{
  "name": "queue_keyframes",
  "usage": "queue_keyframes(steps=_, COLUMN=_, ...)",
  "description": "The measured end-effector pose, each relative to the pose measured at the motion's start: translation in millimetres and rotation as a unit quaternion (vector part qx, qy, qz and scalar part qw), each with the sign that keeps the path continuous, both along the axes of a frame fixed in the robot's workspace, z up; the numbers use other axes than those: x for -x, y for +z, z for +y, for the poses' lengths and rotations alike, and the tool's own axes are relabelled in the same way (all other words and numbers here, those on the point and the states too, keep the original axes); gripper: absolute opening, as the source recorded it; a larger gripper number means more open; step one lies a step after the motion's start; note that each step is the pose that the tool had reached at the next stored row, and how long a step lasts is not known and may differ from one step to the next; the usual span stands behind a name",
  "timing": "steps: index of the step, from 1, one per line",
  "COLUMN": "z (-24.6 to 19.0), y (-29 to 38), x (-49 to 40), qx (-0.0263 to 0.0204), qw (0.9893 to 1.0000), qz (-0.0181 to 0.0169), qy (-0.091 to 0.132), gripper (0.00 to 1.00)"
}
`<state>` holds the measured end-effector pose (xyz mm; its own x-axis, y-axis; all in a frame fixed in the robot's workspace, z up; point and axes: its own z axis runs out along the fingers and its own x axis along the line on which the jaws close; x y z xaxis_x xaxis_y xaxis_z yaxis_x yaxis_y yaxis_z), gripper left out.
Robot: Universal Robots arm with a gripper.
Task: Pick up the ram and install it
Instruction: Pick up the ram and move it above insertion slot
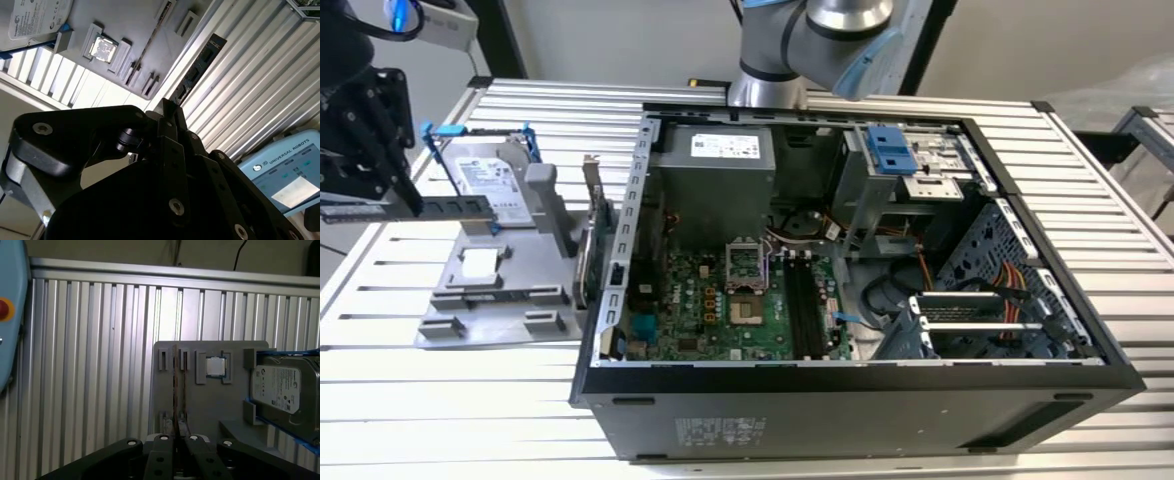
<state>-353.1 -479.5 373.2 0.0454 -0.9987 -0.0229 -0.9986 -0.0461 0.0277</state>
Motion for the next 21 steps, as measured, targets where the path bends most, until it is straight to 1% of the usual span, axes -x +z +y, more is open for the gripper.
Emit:
queue_keyframes(steps=16, z=0.0, y=4.7, x=0.0, qx=0.0001, qw=1.0000, qz=0.0001, qy=0.000, gripper=0.00)
queue_keyframes(steps=21, z=0.0, y=7.5, x=0.0, qx=0.0001, qw=1.0000, qz=0.0001, qy=0.000, gripper=0.00)
